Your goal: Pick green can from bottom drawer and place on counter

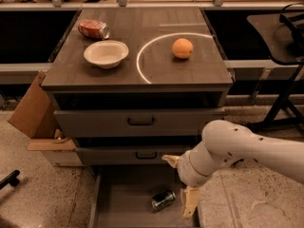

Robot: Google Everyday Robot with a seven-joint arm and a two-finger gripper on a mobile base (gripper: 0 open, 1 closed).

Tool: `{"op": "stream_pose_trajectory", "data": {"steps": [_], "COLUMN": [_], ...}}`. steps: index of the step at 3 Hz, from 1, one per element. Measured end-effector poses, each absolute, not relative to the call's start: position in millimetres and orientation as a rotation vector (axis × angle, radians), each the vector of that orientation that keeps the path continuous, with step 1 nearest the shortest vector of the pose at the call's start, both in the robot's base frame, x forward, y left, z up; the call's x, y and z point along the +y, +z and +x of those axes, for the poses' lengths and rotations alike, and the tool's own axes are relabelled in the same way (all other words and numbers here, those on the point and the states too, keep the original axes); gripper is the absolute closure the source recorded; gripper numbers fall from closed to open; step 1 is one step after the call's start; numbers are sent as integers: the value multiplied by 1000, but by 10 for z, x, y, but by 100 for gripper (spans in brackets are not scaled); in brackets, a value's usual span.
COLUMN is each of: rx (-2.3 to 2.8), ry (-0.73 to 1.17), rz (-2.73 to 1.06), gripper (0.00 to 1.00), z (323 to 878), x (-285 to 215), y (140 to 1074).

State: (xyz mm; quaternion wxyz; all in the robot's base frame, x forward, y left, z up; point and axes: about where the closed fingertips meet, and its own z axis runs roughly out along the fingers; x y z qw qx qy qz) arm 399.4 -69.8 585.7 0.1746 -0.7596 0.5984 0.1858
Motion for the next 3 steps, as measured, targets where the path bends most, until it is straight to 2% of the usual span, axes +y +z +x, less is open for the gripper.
{"op": "stream_pose_trajectory", "data": {"steps": [2,3], "rx": [1627,1549], "ry": [498,502], "rz": [-2170,-2178], "gripper": [0,0], "z": [4049,4280], "x": [-685,-727], "y": [5803,5546]}}
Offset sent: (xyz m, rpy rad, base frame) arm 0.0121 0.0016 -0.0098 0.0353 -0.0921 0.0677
